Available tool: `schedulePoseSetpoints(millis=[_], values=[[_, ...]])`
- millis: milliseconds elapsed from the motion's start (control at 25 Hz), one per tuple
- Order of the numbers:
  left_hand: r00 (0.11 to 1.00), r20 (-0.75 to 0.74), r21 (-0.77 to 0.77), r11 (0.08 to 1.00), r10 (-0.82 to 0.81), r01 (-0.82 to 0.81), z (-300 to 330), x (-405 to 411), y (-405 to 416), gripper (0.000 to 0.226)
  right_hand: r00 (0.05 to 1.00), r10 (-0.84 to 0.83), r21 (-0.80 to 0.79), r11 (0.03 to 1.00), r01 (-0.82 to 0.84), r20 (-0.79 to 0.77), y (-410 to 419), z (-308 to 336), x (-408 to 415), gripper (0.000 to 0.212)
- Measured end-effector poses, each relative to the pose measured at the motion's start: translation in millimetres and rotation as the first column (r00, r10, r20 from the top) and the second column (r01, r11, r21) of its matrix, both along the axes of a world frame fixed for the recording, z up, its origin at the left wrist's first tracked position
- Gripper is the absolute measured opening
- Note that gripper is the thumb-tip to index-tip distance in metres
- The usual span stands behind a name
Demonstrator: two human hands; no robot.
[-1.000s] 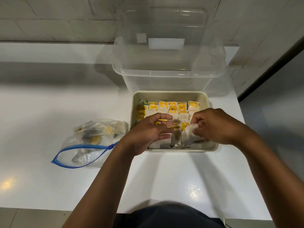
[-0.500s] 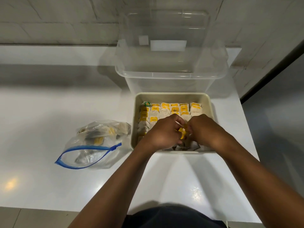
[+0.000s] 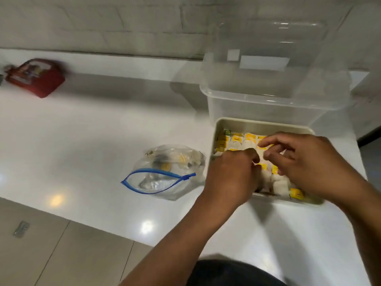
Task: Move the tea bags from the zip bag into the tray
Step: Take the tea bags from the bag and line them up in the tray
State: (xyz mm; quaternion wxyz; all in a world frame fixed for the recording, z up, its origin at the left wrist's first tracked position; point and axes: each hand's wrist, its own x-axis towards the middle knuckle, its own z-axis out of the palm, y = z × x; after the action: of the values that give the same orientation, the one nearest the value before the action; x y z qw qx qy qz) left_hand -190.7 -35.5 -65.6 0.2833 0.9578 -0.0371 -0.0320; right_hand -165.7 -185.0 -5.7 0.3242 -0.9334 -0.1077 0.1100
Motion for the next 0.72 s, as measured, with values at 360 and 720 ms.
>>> schedulePoseSetpoints(millis=[360,720], values=[[0.903,0.054,-0.045,0.904,0.427,-0.425,-16.9,-87.5,172.9,0.028,0.919,0.392,0.016,0.920,-0.392,0.038,199.7,-75.2,-57.8,0.034],[0.954,-0.232,0.185,0.972,0.189,-0.147,-45.1,-59.3,212.8,0.049,0.959,0.234,-0.317,0.908,-0.275,-0.161,268.2,-123.0,-36.9,0.034]])
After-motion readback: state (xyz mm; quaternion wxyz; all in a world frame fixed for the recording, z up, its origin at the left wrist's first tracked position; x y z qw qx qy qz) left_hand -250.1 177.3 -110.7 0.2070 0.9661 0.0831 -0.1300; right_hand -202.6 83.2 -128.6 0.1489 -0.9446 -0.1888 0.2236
